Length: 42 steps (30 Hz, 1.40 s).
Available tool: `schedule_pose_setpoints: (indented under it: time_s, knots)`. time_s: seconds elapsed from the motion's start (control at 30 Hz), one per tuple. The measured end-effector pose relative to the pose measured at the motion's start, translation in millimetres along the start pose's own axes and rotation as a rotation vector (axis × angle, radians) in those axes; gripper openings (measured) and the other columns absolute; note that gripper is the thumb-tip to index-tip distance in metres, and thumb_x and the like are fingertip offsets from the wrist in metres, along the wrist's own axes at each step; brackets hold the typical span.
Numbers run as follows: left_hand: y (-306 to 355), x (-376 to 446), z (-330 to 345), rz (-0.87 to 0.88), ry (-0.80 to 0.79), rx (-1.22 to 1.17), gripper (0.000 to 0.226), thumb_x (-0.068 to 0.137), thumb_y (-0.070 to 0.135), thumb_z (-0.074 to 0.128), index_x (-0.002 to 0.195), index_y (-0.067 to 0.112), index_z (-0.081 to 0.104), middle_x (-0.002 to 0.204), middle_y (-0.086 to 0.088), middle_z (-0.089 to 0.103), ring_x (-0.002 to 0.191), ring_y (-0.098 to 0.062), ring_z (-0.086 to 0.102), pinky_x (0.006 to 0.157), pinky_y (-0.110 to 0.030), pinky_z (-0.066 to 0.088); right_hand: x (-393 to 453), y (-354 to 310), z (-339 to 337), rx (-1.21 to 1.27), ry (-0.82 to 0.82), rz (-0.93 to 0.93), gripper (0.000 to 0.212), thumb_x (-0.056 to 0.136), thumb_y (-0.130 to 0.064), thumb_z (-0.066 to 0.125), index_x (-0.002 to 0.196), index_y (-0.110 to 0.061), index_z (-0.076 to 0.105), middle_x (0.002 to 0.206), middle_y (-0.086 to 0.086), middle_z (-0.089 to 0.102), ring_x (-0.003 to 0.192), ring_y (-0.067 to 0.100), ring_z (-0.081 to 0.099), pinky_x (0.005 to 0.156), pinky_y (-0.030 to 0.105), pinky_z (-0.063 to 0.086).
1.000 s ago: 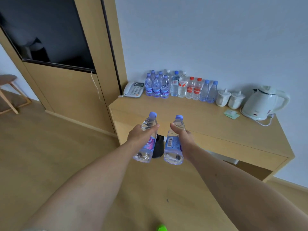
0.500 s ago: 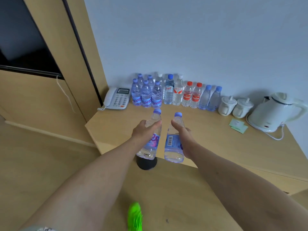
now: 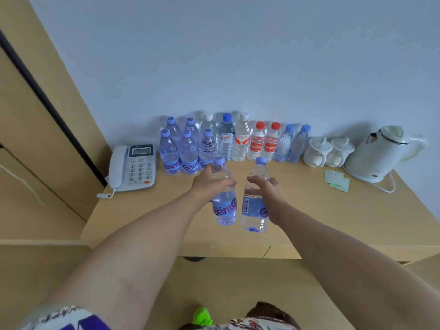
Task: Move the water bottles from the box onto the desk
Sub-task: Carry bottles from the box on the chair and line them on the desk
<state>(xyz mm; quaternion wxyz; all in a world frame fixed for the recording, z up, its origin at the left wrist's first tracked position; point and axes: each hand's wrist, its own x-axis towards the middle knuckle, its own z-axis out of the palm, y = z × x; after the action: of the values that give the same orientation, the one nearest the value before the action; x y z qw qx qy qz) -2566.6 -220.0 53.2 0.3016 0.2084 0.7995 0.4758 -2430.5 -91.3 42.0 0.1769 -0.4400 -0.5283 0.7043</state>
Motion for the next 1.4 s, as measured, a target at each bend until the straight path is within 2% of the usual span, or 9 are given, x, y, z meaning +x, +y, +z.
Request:
schedule_pose_setpoints:
  time_s: [0.13,0.3,0.43,0.67,0.87,0.97,1.1,1.2,1.4]
  knots:
    - [5.6,32.0,2.2,0.05,-0.017,0.085,0.064,0.07,0.045,0.089,0.125,0.033,0.059,0.125,0.018,0.06,0.118,-0.012,0.058,0.095,-0.031,0.047,29.9,-4.1,2.2,-0.077,0.063,-0.021,0.051,0.076,-0.016,0.086,0.113,-0.009,0.052,0.116,0.019,0.069,0.101,0.031,0.072,0.091,0.047,0.058]
    - [21.5,70.5,11.1,0.032,0.045,0.217,0.066,0.061,0.048,0.09,0.115,0.032,0.055,0.104,0.014,0.064,0.105,-0.018,0.063,0.093,-0.038,0.054,75.1,-13.9,-5.7,-0.177,0.08,-0.038,0.058,0.069,-0.009,0.087,0.116,-0.011,0.055,0.118,0.016,0.067,0.109,0.032,0.067,0.09,0.045,0.053]
    - [33.6,98.6,22.7,0.022,0.057,0.23,0.061,0.061,0.039,0.093,0.104,0.025,0.052,0.098,0.004,0.065,0.094,-0.022,0.065,0.082,-0.043,0.059,104.2,-28.3,-8.4,-0.248,0.063,-0.057,0.056,0.067,-0.014,0.091,0.112,-0.027,0.059,0.106,-0.001,0.067,0.101,0.019,0.064,0.072,0.032,0.048]
    - [39.2,136.0,41.6,-0.004,0.08,0.214,0.069,0.061,0.035,0.097,0.111,0.016,0.052,0.103,-0.003,0.069,0.098,-0.024,0.067,0.087,-0.046,0.057,148.5,-41.1,-6.7,-0.37,0.025,-0.075,0.062,0.065,-0.009,0.094,0.117,-0.008,0.061,0.11,0.009,0.069,0.103,0.026,0.067,0.093,0.043,0.056]
    - [49.2,155.8,35.7,-0.024,0.063,0.165,0.066,0.073,0.032,0.091,0.124,0.017,0.053,0.117,-0.001,0.066,0.111,-0.024,0.063,0.097,-0.046,0.054,173.6,-55.9,10.0,-0.295,0.02,-0.09,0.035,0.071,-0.012,0.089,0.1,-0.015,0.07,0.092,0.001,0.076,0.092,0.019,0.072,0.073,0.03,0.054]
    - [64.4,164.5,29.3,-0.018,0.025,0.141,0.042,0.076,0.013,0.081,0.113,0.019,0.061,0.107,-0.003,0.066,0.102,-0.026,0.066,0.079,-0.05,0.063,180.7,-60.2,19.7,-0.291,-0.018,-0.131,0.028,0.071,-0.014,0.09,0.094,-0.019,0.075,0.086,-0.004,0.079,0.088,0.015,0.074,0.075,0.03,0.056]
    - [71.1,172.6,23.9,0.028,0.047,0.269,0.019,0.074,0.01,0.079,0.078,0.015,0.061,0.075,0.0,0.059,0.074,-0.022,0.062,0.047,-0.027,0.058,185.0,-63.5,24.4,-0.278,-0.037,-0.112,0.042,0.073,-0.024,0.09,0.11,-0.015,0.071,0.098,0.0,0.078,0.097,0.019,0.073,0.085,0.035,0.057]
    - [73.4,177.0,23.7,0.055,0.088,0.342,0.028,0.074,0.017,0.084,0.07,0.017,0.056,0.07,0.0,0.059,0.067,-0.02,0.061,0.05,-0.028,0.057,187.7,-75.7,23.5,-0.327,-0.094,-0.062,0.032,0.079,-0.026,0.087,0.106,-0.019,0.072,0.094,-0.005,0.075,0.09,0.013,0.068,0.069,0.027,0.05]
    - [76.9,180.9,21.7,0.055,0.158,0.386,0.026,0.075,0.025,0.086,0.079,0.014,0.063,0.089,-0.011,0.072,0.086,-0.029,0.071,0.077,-0.044,0.062,192.1,-85.2,28.0,-0.387,-0.048,-0.056,0.02,0.081,-0.032,0.086,0.09,-0.025,0.07,0.081,-0.011,0.068,0.071,0.001,0.059,0.051,0.02,0.041]
